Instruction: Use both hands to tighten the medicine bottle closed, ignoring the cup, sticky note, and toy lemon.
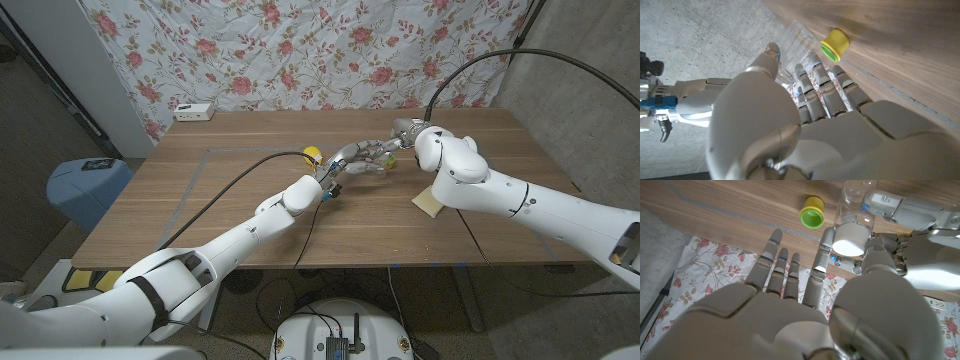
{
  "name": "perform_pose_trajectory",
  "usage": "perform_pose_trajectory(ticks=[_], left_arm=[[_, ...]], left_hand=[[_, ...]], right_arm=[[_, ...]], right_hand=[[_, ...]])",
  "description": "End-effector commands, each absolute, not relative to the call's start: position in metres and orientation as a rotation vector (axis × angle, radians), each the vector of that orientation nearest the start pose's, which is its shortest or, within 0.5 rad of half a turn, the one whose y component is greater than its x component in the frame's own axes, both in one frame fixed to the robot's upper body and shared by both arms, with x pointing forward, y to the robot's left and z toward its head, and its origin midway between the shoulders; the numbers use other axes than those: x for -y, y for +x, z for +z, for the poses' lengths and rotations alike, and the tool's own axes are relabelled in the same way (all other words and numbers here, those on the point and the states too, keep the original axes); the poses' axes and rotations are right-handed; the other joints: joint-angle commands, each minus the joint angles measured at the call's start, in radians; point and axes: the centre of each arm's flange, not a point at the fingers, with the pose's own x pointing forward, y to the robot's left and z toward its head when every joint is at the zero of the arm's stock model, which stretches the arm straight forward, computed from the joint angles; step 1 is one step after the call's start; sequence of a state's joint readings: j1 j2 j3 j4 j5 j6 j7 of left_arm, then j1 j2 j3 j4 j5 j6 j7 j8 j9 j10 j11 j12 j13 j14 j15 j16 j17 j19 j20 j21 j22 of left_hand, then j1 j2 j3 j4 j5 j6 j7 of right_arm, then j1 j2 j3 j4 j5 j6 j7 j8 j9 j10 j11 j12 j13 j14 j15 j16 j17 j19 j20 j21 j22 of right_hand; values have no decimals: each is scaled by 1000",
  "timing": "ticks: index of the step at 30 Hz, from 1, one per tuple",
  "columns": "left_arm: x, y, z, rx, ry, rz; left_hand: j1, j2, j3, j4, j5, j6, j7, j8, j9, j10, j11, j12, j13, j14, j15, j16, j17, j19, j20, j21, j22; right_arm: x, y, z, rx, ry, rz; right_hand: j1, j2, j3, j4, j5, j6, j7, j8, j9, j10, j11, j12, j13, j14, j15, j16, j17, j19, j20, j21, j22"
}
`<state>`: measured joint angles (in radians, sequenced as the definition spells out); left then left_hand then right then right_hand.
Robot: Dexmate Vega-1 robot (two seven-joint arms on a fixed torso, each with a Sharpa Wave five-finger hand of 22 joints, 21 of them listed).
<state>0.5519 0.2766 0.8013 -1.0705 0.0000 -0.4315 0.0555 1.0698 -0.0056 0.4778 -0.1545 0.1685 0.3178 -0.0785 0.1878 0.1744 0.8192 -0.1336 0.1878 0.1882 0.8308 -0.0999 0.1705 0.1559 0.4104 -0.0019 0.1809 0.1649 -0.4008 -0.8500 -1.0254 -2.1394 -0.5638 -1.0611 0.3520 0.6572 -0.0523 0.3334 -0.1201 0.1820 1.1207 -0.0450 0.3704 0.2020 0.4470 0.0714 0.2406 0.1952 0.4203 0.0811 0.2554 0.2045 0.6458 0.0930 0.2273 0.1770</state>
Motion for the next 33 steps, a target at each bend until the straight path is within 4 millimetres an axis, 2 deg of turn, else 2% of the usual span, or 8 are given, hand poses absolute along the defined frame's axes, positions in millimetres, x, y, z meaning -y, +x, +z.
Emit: perform_pose_trajectory(ticks=[1,8,16,18,24,31,33], left_arm=[[-42,653,-20,800,630,-511],[-41,651,-21,801,630,-509],[-42,648,-23,799,628,-503],[-43,648,-23,799,630,-502],[-43,646,-25,798,629,-501],[-43,645,-26,801,628,-500],[-44,644,-26,801,627,-501]], left_hand=[[1,13,6,1,6,8,1,-1,3,23,-16,6,2,-6,-82,3,4,0,-9,6,2],[1,13,6,1,6,7,0,-1,3,22,-14,6,2,-7,-82,3,4,0,-8,6,2],[2,12,6,0,6,6,-1,-1,3,20,-16,5,2,-10,-82,2,4,0,-7,6,2],[3,12,7,0,6,8,0,-1,3,20,-17,5,2,-10,-81,2,4,0,-7,6,2],[1,13,7,1,6,7,0,-1,3,19,-17,5,2,-10,-79,3,4,0,-7,6,2],[3,13,7,0,6,6,0,-1,3,19,-19,5,2,-12,-80,2,4,0,-6,6,2],[3,14,7,0,6,7,0,-1,3,20,-16,5,2,-11,-82,3,4,0,-7,6,2]], right_arm=[[169,553,71,228,-1470,-119],[168,554,68,237,-1459,-123],[168,552,66,244,-1456,-142],[168,552,65,242,-1457,-145],[168,550,64,247,-1459,-150],[168,546,63,235,-1471,-164],[169,545,63,231,-1473,-167]], right_hand=[[-7,5,-5,2,5,45,-20,9,1,22,1,6,1,14,1,6,1,15,0,4,2],[-29,4,-13,9,5,73,-17,13,-1,46,-5,8,0,29,-4,7,1,24,-3,4,2],[-98,-11,-43,35,13,110,-19,15,-5,74,-4,7,-1,44,-9,6,1,24,0,-2,2],[-109,-15,-49,39,17,120,-17,16,-6,82,-12,6,-1,49,-9,6,1,25,-1,-3,2],[-127,-20,-58,44,21,129,-18,15,-7,91,-15,5,-1,56,-18,5,0,26,-2,-5,2],[-154,-33,-73,52,28,102,-16,-2,-8,86,-12,-4,-1,55,-17,0,0,22,-2,-9,2],[-169,-42,-83,56,33,67,-16,-19,-8,84,-10,-9,-1,51,-14,-6,-1,21,-1,-11,3]])
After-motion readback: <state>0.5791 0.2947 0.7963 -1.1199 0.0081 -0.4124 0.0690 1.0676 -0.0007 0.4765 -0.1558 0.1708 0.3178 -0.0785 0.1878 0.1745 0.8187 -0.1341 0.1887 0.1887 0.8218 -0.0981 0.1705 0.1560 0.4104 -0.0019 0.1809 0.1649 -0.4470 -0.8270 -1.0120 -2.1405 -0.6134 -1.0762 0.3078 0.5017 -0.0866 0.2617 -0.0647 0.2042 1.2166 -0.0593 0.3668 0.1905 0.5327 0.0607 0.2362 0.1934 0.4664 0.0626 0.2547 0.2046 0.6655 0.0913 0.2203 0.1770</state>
